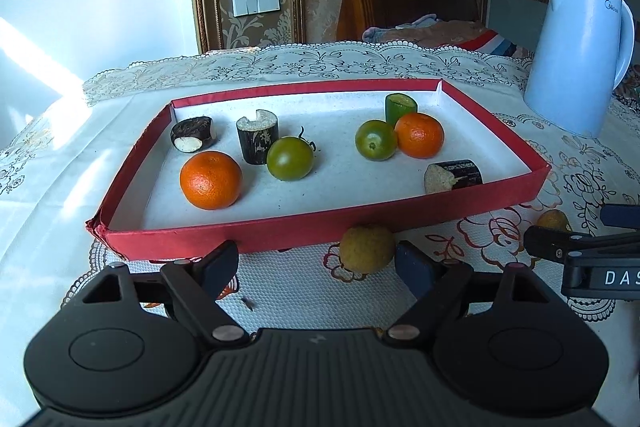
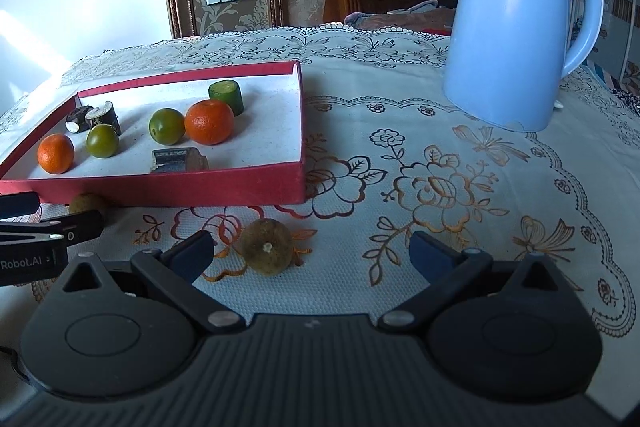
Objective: Organize fruits
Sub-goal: 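Move both open grippers down toward the two small brown round fruits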
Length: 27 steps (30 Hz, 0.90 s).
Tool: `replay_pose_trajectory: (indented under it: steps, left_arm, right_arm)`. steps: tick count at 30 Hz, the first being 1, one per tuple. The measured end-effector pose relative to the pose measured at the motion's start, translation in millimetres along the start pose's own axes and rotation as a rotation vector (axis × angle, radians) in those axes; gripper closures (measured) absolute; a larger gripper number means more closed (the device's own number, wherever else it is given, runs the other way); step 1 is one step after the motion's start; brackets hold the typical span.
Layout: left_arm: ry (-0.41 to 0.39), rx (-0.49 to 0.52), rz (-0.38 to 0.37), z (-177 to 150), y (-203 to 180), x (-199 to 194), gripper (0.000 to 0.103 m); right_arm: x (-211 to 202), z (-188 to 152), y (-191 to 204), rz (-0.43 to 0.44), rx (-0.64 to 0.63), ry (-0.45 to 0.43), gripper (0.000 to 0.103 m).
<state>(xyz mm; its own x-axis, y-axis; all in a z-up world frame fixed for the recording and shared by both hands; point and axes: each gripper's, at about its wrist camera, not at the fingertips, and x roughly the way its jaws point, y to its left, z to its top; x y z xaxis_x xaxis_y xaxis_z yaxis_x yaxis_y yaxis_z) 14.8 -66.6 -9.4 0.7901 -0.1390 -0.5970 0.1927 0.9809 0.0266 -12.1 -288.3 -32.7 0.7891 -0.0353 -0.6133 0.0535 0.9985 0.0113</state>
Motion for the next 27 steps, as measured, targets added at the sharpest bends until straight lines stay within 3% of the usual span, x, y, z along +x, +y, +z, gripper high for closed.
replay_pose_trajectory:
  steps: [22, 27]
  left_arm:
    - [-0.018, -0.010, -0.008, -0.4, -0.2, -3.4, 0.017]
    - [-0.050, 0.039, 0.002, -2.7, -8.7, -8.8, 0.018]
  right_arm:
    - [4.5, 0.2, 3.4, 0.014, -0.017, 0.016, 0.002]
    - [4.9, 0.0, 7.5, 0.017, -0.040, 0.015, 0.011]
